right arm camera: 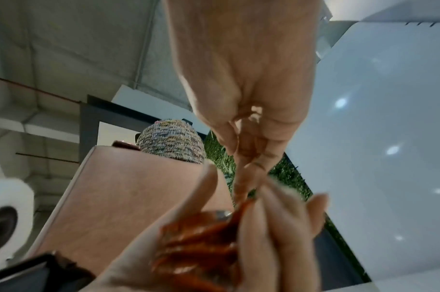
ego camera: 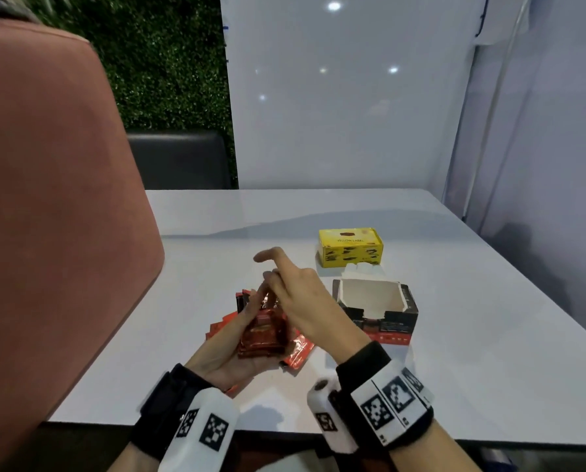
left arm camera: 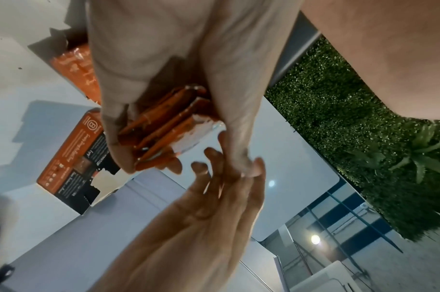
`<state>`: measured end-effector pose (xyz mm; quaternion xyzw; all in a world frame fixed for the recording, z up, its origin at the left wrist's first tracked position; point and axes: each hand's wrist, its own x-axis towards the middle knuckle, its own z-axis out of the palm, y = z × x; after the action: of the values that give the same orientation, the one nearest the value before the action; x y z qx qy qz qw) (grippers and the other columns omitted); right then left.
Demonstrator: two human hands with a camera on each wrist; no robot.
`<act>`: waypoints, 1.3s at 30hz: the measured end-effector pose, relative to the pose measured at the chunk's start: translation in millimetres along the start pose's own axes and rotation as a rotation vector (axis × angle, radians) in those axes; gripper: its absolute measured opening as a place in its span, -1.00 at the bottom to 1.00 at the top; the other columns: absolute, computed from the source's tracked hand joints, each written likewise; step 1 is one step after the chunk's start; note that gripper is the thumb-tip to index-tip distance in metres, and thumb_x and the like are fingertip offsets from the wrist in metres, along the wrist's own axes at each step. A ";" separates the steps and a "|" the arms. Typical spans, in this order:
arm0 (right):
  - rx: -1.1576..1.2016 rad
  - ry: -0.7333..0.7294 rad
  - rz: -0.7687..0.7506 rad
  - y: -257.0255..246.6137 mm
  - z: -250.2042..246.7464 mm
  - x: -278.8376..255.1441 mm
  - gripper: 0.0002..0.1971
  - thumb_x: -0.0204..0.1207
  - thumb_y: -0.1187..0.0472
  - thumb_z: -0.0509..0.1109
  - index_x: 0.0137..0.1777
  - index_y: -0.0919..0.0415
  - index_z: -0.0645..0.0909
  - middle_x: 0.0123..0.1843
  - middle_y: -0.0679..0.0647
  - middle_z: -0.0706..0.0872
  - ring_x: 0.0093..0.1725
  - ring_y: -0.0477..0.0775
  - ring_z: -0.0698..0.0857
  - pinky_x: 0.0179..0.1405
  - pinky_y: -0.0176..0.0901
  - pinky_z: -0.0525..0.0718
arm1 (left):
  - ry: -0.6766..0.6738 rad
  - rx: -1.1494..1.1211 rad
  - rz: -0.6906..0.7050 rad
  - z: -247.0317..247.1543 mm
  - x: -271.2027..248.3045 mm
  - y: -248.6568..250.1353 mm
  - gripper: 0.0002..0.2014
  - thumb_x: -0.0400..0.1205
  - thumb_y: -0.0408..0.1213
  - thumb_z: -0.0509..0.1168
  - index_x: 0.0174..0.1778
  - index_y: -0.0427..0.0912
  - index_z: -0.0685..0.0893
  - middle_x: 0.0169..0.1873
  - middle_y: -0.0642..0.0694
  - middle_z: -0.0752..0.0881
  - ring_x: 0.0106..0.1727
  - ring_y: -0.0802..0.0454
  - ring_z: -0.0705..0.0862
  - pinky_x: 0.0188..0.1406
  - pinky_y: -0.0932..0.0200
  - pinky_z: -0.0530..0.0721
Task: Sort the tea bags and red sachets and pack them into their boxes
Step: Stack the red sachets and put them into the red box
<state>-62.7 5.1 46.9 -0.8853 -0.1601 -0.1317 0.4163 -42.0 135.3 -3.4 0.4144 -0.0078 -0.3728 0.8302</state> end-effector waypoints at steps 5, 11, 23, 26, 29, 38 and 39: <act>-0.271 -0.039 0.185 36.9 -20.4 -16.3 -0.74 0.68 0.34 0.08 0.32 0.19 0.42 0.07 0.14 0.69 -0.02 0.08 0.68 -0.10 -0.02 0.72 | -0.079 -0.079 0.020 -20.1 -3.1 15.7 -0.40 0.14 -0.43 0.66 0.13 -0.38 0.72 -0.01 -0.30 0.72 -0.04 -0.15 0.76 0.05 -0.11 0.74; -0.549 -0.406 0.353 62.5 7.5 -21.0 -0.71 0.64 0.23 0.21 0.31 0.32 0.44 0.26 0.25 0.57 0.26 0.26 0.58 0.18 0.03 0.55 | -0.102 -0.076 0.015 -28.0 -4.6 21.9 -0.22 0.17 -0.17 0.68 0.26 -0.41 0.60 -0.19 -0.20 0.67 -0.26 -0.03 0.69 -0.17 0.03 0.74; -0.252 -0.427 0.117 23.2 -43.9 -18.7 -0.23 0.51 0.29 0.40 0.60 -0.07 0.07 0.24 0.06 0.58 0.02 -0.03 0.57 -0.20 -0.31 0.49 | -0.337 0.480 -0.134 11.7 25.0 7.0 -0.33 0.00 0.26 0.58 -0.13 -0.15 0.77 -0.26 -0.06 0.76 -0.27 0.08 0.69 -0.18 0.10 0.67; -0.222 -0.385 0.079 28.7 -60.3 -18.1 -0.43 0.50 0.32 0.40 0.42 -0.06 0.26 0.08 -0.01 0.65 -0.09 -0.01 0.65 -0.14 -0.15 0.67 | -0.363 0.494 -0.180 26.6 39.4 12.4 -0.20 -0.05 0.20 0.63 -0.04 -0.24 0.61 -0.32 -0.10 0.73 -0.33 0.04 0.68 -0.31 0.11 0.67; -0.149 -0.332 0.063 35.0 -86.9 -8.1 -0.61 0.50 0.37 0.37 0.22 -0.02 0.40 0.10 0.11 0.65 -0.07 0.16 0.75 -0.20 0.09 0.78 | -0.426 0.554 -0.139 51.9 53.0 23.5 -0.31 0.06 0.16 0.61 0.03 -0.14 0.70 -0.12 -0.13 0.76 -0.28 0.12 0.70 -0.27 0.24 0.70; -0.689 -0.153 0.044 91.7 -141.6 1.2 -0.70 0.55 0.40 0.24 0.16 0.00 0.50 0.08 0.03 0.68 -0.11 0.09 0.59 -0.29 -0.04 0.55 | -0.123 1.486 0.127 78.3 99.9 30.0 0.04 0.41 -0.02 0.49 0.63 0.06 -0.11 0.61 -0.06 0.18 0.62 -0.04 0.17 0.49 0.11 0.19; -0.760 -0.179 0.019 100.6 -138.1 -2.5 -0.71 0.57 0.37 0.23 0.17 -0.01 0.49 0.10 0.01 0.67 -0.05 0.11 0.61 -0.26 -0.05 0.54 | -0.124 1.621 0.128 75.0 103.6 24.9 0.01 0.47 -0.10 0.47 0.65 0.03 -0.12 0.63 -0.03 0.12 0.63 -0.01 0.13 0.49 0.17 0.16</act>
<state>-39.2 -163.5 61.5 -0.9858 -0.1274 -0.0998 0.0445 23.9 28.8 32.4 0.8638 -0.3448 -0.2255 0.2900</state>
